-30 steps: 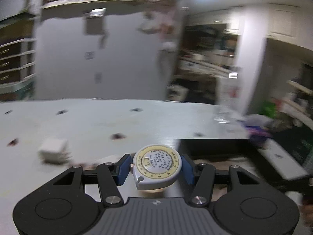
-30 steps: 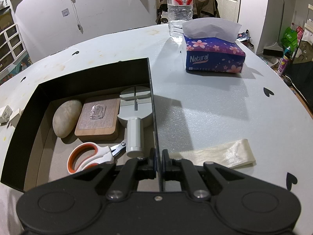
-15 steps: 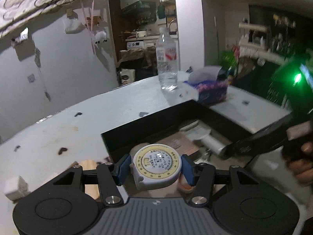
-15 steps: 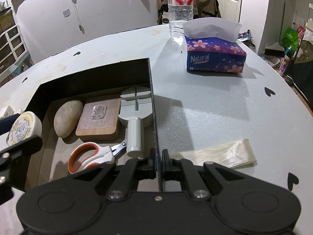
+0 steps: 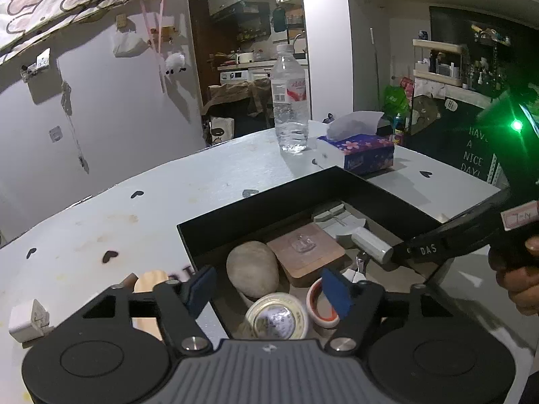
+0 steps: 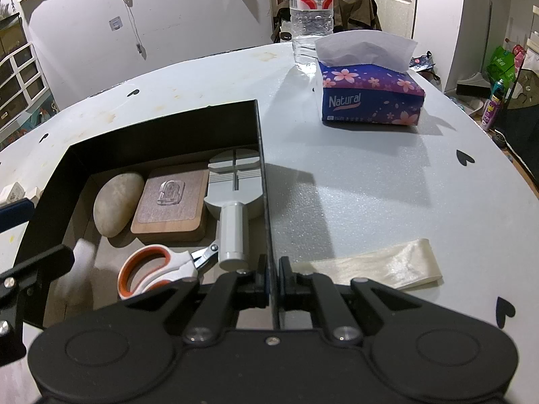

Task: Organize rigid objects
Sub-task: 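Lower the tape measure into the box beside the scissors, release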

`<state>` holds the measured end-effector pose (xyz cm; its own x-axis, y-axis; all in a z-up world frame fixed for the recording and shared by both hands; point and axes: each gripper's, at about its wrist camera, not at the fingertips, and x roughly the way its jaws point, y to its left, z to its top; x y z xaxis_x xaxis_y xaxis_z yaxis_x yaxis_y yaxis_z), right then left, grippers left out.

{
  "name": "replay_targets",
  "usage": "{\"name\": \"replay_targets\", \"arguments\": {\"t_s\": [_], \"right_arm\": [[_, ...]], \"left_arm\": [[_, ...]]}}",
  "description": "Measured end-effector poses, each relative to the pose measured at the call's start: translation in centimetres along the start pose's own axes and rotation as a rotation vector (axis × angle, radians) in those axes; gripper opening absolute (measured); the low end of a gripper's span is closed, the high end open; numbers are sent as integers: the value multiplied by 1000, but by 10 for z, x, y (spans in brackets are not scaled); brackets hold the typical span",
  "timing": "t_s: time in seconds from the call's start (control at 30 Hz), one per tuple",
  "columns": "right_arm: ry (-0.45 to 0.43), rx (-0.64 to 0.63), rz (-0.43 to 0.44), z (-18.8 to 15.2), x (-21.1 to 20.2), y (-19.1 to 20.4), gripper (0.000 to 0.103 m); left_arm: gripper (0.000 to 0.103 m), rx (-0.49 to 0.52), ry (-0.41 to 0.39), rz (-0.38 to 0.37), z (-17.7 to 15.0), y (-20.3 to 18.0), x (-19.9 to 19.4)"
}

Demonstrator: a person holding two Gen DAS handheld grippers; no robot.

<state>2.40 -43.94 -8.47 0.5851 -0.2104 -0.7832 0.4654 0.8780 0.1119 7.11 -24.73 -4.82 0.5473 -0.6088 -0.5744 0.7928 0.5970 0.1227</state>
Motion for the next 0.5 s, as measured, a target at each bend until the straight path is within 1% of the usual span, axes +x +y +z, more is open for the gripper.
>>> {"name": "replay_targets", "arguments": {"t_s": [0.3,0.5], "right_arm": [[0,0,0,0,0,0,8],[0,0,0,0,0,0,8]], "left_arm": [[72,-24,2,4,-1,4,-2],[72,-41,0,-16,0,5,-5]]}}
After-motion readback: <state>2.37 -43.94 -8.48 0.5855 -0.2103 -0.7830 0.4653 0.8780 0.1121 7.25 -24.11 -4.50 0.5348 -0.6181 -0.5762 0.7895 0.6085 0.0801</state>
